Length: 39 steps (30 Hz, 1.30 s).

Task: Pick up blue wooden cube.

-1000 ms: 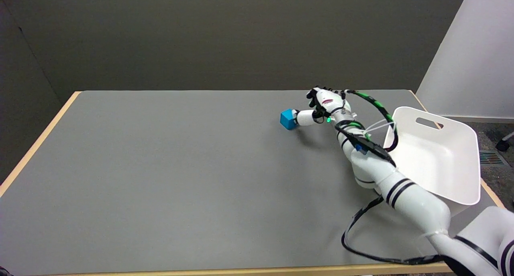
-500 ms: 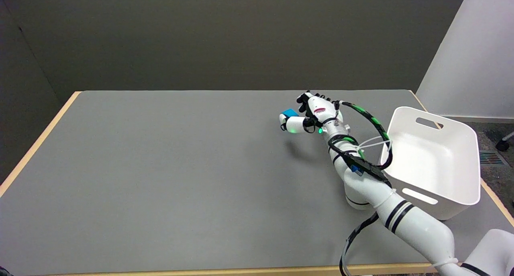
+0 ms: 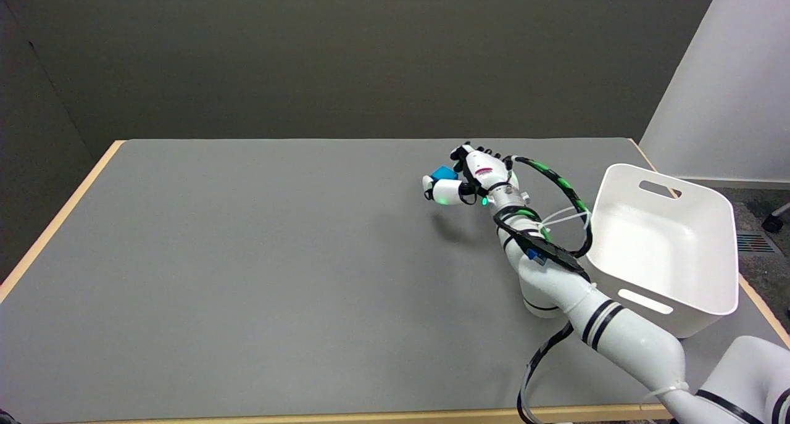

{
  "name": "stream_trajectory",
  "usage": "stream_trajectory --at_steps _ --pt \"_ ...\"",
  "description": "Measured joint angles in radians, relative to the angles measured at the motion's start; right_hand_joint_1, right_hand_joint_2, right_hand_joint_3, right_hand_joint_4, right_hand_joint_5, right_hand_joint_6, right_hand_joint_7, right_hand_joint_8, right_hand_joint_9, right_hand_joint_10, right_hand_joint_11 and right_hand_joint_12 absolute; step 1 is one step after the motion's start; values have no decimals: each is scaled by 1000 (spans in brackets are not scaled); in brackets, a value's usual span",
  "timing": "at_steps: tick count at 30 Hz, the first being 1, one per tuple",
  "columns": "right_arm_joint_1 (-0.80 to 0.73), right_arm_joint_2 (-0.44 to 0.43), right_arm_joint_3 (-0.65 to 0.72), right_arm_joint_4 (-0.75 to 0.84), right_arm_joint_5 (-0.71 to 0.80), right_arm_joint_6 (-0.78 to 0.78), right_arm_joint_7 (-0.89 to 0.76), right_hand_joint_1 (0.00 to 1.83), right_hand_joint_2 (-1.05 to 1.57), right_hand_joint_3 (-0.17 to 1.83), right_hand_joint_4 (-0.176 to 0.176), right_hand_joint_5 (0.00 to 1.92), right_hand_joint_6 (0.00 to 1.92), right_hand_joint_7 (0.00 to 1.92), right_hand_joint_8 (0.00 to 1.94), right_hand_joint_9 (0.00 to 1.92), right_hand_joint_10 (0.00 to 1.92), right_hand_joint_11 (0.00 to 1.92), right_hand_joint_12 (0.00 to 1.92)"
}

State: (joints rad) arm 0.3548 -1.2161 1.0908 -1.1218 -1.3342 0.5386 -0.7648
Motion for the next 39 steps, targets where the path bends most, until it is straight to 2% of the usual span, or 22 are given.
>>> stream_trajectory --at_steps 2,4,7,17,21,23,33,36,38,39 --pt "12 -1 -9 14 2 0 6 343 576 813 -176 125 483 132 484 81 838 184 1490" --pt "23 -2 -17 26 3 -1 12 334 613 726 -176 118 448 130 448 39 853 174 1456" --pt "35 -3 -25 40 4 -3 18 319 567 805 -176 87 459 81 453 25 795 137 1442" --pt "59 -6 -44 68 7 -3 31 321 564 803 -176 82 452 77 450 19 793 144 1450" --pt "62 -10 -52 76 8 -3 34 386 581 806 -176 89 455 85 453 26 800 157 1467" --pt "64 -12 -55 82 9 -3 36 430 633 742 -176 98 444 118 441 33 841 197 1478" --pt "87 -22 -67 137 11 -14 41 482 650 750 -176 99 463 136 454 43 820 214 1486" --pt "104 -25 -73 167 11 -23 48 483 651 751 -176 99 465 136 454 36 797 166 1424" --pt "114 -26 -76 181 10 -27 52 481 653 748 -176 100 464 133 448 26 777 63 1307" --pt "119 -27 -78 189 10 -29 55 463 615 813 -176 89 492 106 470 14 733 27 1095"
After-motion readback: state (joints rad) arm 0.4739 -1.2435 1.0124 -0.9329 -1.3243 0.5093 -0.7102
